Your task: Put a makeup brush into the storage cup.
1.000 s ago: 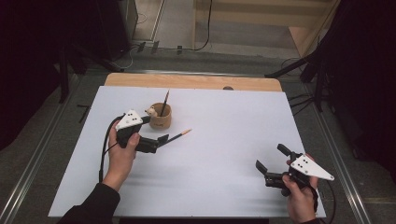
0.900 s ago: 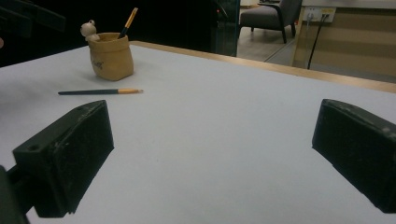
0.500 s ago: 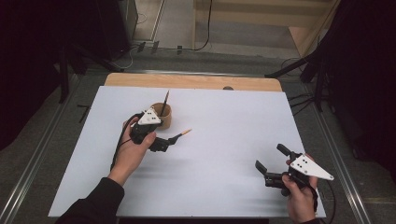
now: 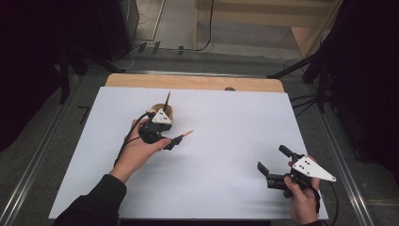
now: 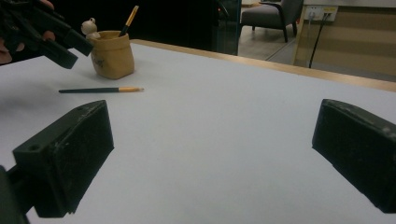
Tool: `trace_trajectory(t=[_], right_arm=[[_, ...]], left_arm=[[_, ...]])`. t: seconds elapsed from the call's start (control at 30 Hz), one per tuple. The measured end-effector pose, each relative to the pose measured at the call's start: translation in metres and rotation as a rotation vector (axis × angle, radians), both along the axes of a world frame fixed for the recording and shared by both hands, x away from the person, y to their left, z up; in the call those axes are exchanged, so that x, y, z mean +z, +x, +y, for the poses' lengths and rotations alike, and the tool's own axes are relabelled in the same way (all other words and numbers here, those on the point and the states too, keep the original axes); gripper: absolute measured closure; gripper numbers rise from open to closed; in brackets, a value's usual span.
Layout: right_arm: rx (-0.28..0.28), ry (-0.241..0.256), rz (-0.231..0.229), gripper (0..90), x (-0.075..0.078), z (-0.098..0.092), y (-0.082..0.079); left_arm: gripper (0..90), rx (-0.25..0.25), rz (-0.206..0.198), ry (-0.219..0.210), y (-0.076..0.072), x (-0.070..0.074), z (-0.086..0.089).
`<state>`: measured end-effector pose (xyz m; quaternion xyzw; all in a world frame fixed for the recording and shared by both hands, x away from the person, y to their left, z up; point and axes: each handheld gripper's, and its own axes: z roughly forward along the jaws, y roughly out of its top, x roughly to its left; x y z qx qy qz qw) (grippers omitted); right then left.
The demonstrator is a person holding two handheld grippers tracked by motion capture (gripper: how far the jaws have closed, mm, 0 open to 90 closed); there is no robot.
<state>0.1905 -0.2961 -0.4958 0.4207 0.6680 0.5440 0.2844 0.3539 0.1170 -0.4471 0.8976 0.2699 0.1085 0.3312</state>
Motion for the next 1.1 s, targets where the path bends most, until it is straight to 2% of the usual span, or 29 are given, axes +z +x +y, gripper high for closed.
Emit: trace_trajectory(t=[0.17, 0.23, 0.33, 0.4, 0.6, 0.8, 1.0, 1.1], right_arm=[[0.000, 0.001, 0.003, 0.0, 0.000, 0.000, 0.000], [0.001, 0.001, 0.003, 0.0, 0.000, 0.001, 0.000], [0.002, 0.000, 0.003, 0.0, 0.000, 0.000, 0.000], [0.001, -0.001, 0.002, 0.0, 0.000, 0.000, 0.000], [0.003, -0.001, 0.002, 0.0, -0.001, -0.001, 0.000], [0.002, -0.001, 0.003, 0.0, -0.001, -0.001, 0.000], [0.004, -0.002, 0.002, 0.0, -0.001, 0.000, 0.001], [0.004, -0.002, 0.002, 0.0, -0.001, -0.001, 0.001]], left_arm=[[47.2, -0.004, 0.034, 0.035, 0.008, -0.002, -0.007], [51.2, -0.005, 0.033, 0.070, 0.012, -0.003, -0.011], [56.7, -0.008, 0.041, 0.102, 0.016, -0.004, -0.016], [57.8, -0.012, 0.037, 0.131, 0.018, -0.006, -0.019], [61.3, -0.015, 0.059, 0.205, 0.027, -0.012, -0.027], [65.6, -0.013, 0.069, 0.222, 0.032, -0.014, -0.030], [68.2, -0.030, 0.117, 0.241, 0.037, -0.020, -0.034], [68.4, -0.028, 0.121, 0.244, 0.040, -0.022, -0.034]])
